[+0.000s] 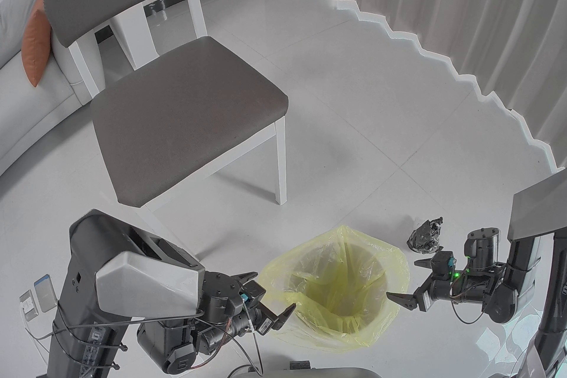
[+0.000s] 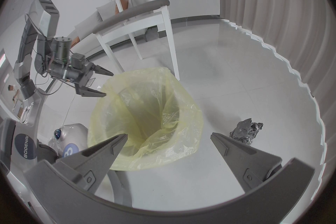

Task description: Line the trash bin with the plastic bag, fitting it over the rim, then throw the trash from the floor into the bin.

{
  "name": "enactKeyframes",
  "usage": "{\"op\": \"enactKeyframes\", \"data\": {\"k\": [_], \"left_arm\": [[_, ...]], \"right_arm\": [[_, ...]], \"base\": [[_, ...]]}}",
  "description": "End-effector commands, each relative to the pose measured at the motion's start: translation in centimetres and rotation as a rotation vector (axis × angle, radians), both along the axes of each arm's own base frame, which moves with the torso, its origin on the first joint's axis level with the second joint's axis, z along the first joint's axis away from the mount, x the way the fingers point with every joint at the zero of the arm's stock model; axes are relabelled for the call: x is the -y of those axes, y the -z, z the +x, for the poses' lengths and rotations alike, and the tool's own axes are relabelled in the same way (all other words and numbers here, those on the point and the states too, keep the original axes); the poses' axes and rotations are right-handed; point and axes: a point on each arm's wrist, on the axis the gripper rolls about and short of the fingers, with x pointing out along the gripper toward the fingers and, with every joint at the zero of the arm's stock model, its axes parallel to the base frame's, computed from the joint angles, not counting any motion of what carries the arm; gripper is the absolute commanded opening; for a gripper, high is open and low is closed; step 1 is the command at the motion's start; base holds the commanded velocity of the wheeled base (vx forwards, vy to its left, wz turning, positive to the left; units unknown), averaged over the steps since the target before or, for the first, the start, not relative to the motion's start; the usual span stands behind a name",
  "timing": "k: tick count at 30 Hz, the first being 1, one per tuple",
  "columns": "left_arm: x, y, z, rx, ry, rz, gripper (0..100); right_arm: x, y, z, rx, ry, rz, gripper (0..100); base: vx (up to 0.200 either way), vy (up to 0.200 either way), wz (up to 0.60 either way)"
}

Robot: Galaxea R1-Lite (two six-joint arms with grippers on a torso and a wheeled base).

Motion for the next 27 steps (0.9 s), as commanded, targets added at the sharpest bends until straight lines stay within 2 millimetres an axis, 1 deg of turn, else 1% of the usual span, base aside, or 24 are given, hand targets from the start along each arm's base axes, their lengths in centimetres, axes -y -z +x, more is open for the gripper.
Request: {"op": "enactKeyframes", "data": {"k": [1,5,8,11,13,17,19,20,21,22,24,27], "left_arm": [[-0.3,-0.3,-0.1,0.003,-0.003,0.001,100],[-0.3,-0.1,0.1,-0.008,0.002,0.004,100],[-0.8,0.3,0.8,-0.040,0.001,0.021,100],[-1.0,0.4,1.3,-0.045,0.001,0.040,100],[-0.8,0.5,1.5,-0.045,0.016,0.065,100],[-0.5,0.5,1.9,-0.045,0.020,0.071,100],[-0.5,0.4,1.9,-0.042,0.020,0.069,100],[-0.5,0.4,1.9,-0.042,0.019,0.067,100],[-0.6,0.4,1.8,-0.042,0.019,0.067,100],[-0.7,0.4,1.7,-0.043,0.018,0.065,100],[-0.8,-0.2,1.5,-0.034,0.015,0.051,100],[-1.3,-1.6,1.2,-0.015,0.005,0.026,100]], "right_arm": [[-0.9,3.1,1.2,-0.073,-0.029,-0.026,100],[-1.0,3.8,1.7,-0.119,-0.042,-0.051,100],[-1.1,4.1,2.0,-0.174,-0.054,-0.075,100],[-1.1,4.1,2.5,-0.198,-0.069,-0.097,100],[-1.2,4.0,3.3,-0.217,-0.088,-0.123,100],[-1.2,3.7,3.8,-0.199,-0.098,-0.132,100],[-1.2,2.8,3.9,-0.173,-0.096,-0.127,100],[-1.1,2.1,3.9,-0.156,-0.089,-0.122,100],[-1.0,1.9,3.9,-0.152,-0.088,-0.122,100],[-0.8,1.1,3.8,-0.129,-0.079,-0.117,100],[-0.4,0.0,3.7,-0.104,-0.067,-0.112,100],[0.3,-2.3,3.3,-0.079,-0.044,-0.108,100]], "base": [[0.000,0.000,0.00],[0.000,0.000,0.00],[0.000,0.000,0.00],[0.000,0.000,0.00],[0.000,0.000,0.00],[0.000,0.000,0.00],[0.000,0.000,0.00],[0.000,0.000,0.00],[0.000,0.000,0.00],[0.000,0.000,0.00],[0.000,0.000,0.00],[0.000,0.000,0.00]]}}
